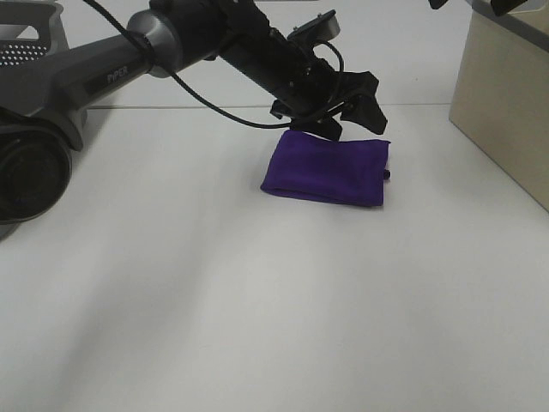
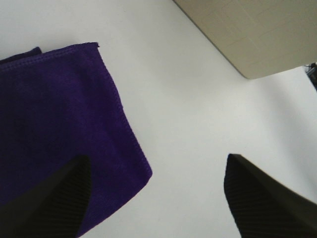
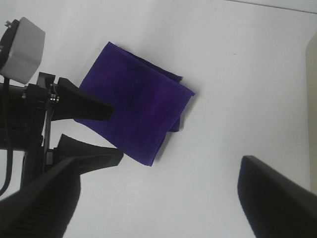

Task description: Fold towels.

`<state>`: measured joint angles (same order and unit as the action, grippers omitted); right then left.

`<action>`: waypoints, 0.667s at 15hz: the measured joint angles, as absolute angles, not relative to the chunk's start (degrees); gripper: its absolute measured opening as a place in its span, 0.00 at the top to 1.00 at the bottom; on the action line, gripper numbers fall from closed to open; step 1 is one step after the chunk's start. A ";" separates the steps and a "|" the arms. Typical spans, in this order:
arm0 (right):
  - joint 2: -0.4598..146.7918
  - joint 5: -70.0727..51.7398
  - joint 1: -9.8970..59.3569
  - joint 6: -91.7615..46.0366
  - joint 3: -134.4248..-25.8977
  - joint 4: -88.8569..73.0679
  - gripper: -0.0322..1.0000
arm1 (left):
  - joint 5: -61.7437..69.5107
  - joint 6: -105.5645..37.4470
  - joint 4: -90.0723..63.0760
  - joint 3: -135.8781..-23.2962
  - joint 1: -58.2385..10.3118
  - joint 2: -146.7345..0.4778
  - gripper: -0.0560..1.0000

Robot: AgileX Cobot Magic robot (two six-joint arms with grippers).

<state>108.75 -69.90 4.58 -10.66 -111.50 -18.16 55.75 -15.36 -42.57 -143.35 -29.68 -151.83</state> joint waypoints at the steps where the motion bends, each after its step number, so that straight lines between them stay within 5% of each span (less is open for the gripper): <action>1: 108.63 -69.90 4.58 -10.66 -111.50 -18.16 0.15 | 57.87 -15.76 -39.82 -143.35 -28.93 -150.63 0.30; 7: 105.25 -69.96 4.58 -7.79 -111.50 -14.78 0.15 | 69.27 -3.32 -6.07 -147.36 -21.54 -138.48 0.29; 10: 103.93 -69.96 3.61 -4.24 -111.50 -7.79 0.15 | 69.39 -2.75 -2.18 -144.79 -16.39 -133.96 0.29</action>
